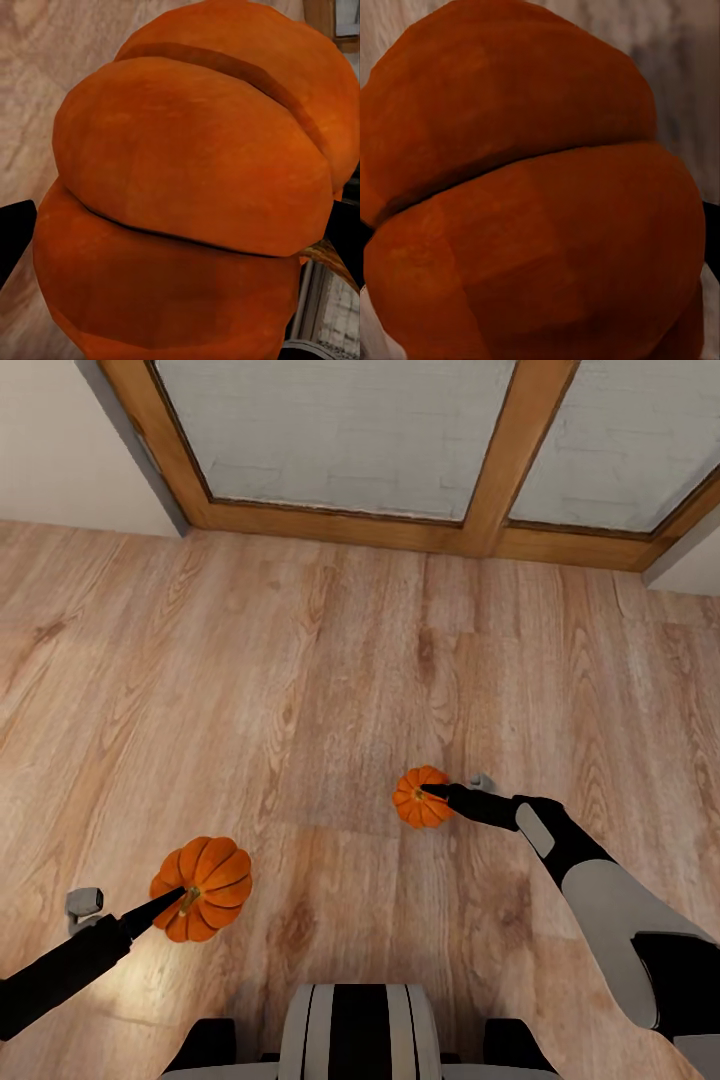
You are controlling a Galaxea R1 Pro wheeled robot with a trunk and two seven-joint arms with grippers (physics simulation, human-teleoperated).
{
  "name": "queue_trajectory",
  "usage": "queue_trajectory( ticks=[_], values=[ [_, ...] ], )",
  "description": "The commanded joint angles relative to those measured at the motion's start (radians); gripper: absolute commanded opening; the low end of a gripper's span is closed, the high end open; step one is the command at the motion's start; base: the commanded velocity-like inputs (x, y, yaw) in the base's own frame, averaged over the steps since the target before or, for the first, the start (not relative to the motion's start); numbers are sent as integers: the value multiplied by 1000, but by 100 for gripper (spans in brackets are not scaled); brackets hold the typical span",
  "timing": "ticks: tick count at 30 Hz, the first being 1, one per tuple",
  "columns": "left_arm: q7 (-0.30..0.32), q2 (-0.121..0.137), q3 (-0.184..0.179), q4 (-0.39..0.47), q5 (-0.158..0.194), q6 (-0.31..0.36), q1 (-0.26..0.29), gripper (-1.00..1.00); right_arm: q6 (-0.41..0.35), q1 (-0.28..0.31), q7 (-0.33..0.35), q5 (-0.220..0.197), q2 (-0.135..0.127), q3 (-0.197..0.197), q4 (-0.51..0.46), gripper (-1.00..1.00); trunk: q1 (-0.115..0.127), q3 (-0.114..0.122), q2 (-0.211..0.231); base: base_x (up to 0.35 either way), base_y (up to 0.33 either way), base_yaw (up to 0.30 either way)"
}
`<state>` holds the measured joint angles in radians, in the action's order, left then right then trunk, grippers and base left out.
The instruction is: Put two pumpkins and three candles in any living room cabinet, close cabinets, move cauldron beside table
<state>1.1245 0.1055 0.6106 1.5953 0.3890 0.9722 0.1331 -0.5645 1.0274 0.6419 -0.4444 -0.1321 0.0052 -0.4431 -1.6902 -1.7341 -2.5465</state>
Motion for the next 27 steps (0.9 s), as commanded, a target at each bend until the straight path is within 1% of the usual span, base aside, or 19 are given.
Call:
queue_trajectory(
  ticks=[1, 13, 19, 24, 25, 26, 27],
  values=[
    [2, 0, 0, 0, 3, 6, 0, -100, -9, 1, -1, -7, -1, 1, 0, -100, 0, 0, 0, 0, 0, 19],
    [7, -10, 1, -4, 2, -1, 0, -100, -12, 2, -1, -7, -2, 1, -8, -100, 0, 0, 0, 0, 0, 3],
    [10, -13, 5, -6, 1, -10, 0, -100, -13, -10, 13, -8, -4, 5, -104, -100, 0, 0, 0, 0, 0, 0],
    [11, -19, 9, -7, 1, -12, 0, -100, -15, -12, 18, -7, -8, 5, -126, -100, 0, 0, 0, 0, 0, 0],
    [11, -20, 9, -7, 1, -12, 0, -100, -16, -12, 20, -8, -9, 5, -128, -100, 1, 3, 0, 0, 0, 0],
    [11, -22, 9, -7, 2, -12, 0, -100, -19, -12, 26, -8, -10, 4, -132, -100, 1, 7, 0, 0, 0, 0],
    [10, -33, 9, -8, 2, -12, 0, -100, -35, -14, 57, -8, -14, 2, -159, -100, 1, 11, 1, 0, 0, 0]
  ],
)
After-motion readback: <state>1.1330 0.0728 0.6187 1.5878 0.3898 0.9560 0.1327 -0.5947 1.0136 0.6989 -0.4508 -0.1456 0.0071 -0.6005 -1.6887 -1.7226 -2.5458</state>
